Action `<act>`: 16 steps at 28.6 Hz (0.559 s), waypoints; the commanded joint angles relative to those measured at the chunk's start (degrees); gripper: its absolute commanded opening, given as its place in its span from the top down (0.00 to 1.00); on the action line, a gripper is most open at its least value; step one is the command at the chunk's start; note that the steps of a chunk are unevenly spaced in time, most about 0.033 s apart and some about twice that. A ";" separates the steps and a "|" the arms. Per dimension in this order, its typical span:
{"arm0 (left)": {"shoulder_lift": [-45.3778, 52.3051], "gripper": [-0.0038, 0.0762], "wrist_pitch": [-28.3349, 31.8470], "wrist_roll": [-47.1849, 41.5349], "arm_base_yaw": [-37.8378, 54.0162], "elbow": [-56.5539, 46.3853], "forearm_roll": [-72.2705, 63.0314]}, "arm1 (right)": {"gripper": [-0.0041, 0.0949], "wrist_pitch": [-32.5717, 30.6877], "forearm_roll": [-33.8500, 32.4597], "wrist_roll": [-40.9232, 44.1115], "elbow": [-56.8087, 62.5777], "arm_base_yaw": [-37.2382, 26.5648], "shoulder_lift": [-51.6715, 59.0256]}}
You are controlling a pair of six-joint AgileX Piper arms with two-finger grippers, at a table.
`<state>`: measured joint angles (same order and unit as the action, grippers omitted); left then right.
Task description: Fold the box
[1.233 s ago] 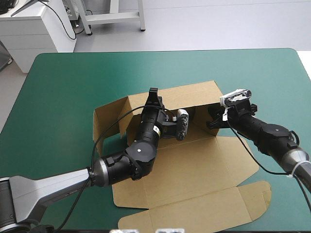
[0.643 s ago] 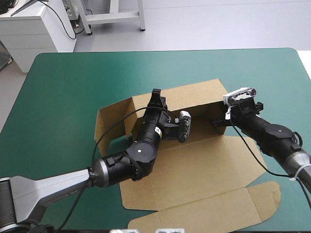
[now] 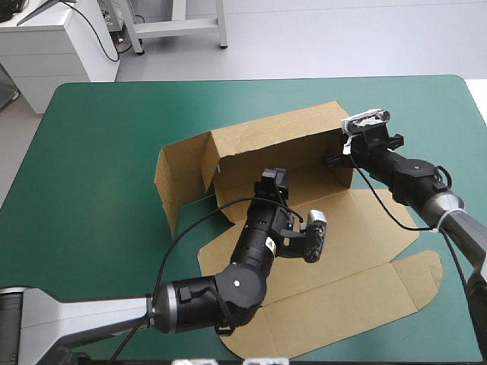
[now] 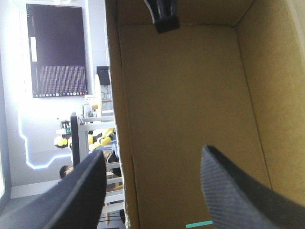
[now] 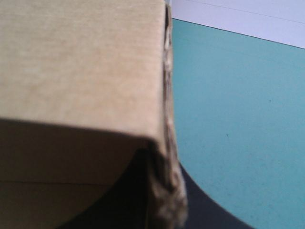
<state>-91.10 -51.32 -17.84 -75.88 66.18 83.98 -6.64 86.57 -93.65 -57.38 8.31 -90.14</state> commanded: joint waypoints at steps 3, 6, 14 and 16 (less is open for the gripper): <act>2.21 0.43 -3.28 -1.00 -1.56 1.41 2.43 | 0.96 -11.51 -23.34 19.60 -6.32 -1.60 -2.70; 2.21 0.53 -3.25 -0.16 -1.52 1.83 2.30 | 0.96 -19.84 -37.67 34.86 -11.59 -3.27 -5.20; 3.07 0.95 1.36 12.44 1.64 10.80 -18.40 | 0.96 -29.95 -58.60 56.46 -21.14 -4.13 -6.68; 4.08 0.95 3.00 20.36 5.12 14.56 -31.00 | 0.96 -31.36 -59.13 56.86 -21.98 -4.13 -6.68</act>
<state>-90.83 -49.59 -5.10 -74.02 74.84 63.91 -31.73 30.90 -39.19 -77.69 4.43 -97.68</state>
